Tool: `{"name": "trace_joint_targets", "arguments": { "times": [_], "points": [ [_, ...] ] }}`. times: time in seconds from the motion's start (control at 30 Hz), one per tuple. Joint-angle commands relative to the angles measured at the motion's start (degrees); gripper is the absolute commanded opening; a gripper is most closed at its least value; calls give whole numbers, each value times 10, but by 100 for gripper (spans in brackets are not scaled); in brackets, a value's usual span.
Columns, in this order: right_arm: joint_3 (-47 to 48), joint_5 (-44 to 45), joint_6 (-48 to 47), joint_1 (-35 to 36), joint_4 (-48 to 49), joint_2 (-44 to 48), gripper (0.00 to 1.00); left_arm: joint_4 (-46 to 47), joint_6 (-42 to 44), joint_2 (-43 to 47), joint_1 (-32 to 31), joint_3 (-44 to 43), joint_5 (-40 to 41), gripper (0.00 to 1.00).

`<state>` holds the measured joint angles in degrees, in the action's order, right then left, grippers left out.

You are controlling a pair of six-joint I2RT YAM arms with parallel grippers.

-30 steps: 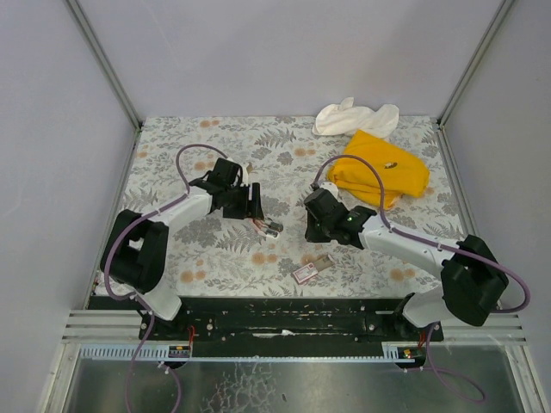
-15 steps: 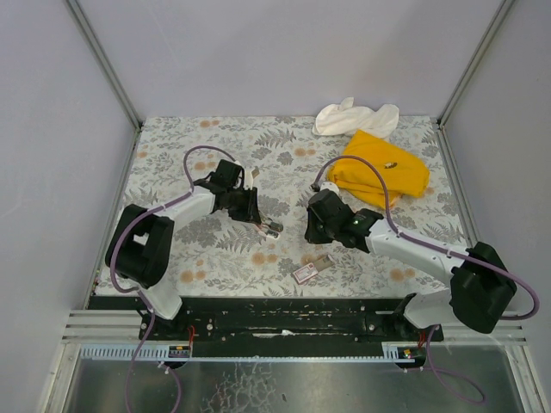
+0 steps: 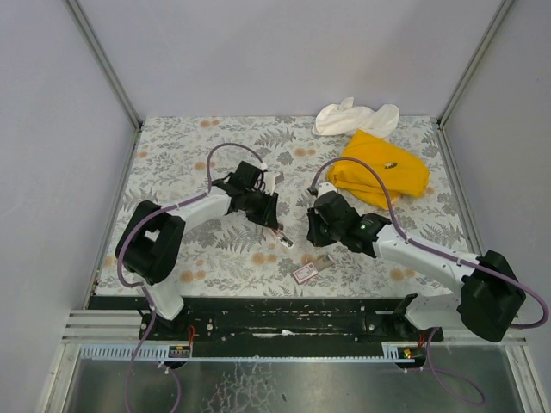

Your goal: Load the staples into the stapler

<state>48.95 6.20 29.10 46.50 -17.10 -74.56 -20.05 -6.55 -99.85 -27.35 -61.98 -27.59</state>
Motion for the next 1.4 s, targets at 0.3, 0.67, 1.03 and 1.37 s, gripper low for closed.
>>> {"name": "trace_joint_targets", "arguments": {
  "times": [0.3,0.67,1.03,1.37],
  "points": [
    [-33,-58,-81,22,100,-32,18,-29,66,-33,-108,-23,-8,7],
    [-29,-62,-128,34,110,-43,18,-7,40,24,-97,-21,34,60],
    [-26,-86,-160,39,119,-53,18,70,-41,140,37,12,59,81],
    [-9,-82,-184,48,120,-100,18,64,-83,166,124,20,153,86]
  ]
}}
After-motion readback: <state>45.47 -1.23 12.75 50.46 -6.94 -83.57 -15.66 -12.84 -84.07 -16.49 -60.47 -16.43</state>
